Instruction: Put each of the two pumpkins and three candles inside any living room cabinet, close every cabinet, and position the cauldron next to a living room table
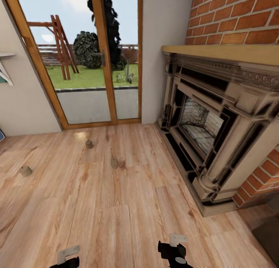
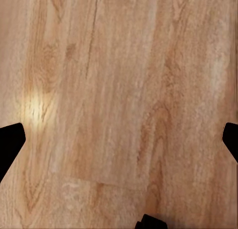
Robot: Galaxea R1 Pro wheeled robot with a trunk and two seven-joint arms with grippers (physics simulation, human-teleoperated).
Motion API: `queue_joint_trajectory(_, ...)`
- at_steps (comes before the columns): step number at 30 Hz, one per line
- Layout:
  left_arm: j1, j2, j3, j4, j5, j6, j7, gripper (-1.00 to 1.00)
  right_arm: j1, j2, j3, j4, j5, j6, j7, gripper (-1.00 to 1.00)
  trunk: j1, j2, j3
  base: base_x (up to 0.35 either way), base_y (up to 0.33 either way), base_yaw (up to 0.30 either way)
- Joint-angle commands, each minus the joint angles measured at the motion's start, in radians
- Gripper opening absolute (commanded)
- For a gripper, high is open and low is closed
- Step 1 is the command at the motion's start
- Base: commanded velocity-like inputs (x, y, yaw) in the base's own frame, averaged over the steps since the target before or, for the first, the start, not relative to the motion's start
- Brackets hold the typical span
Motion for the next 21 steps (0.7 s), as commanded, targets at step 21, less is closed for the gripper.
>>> queue_joint_trajectory(21, 0.000, 0.000, -0.009, 0.000, 0.006, -0.002, 0.003, 1.00, -0.001, 0.000, 0.008, 0.001, -0.010, -0.004, -0.004, 1.00, 0.000, 0.000, -0.001, 0.000, 0.009, -0.261)
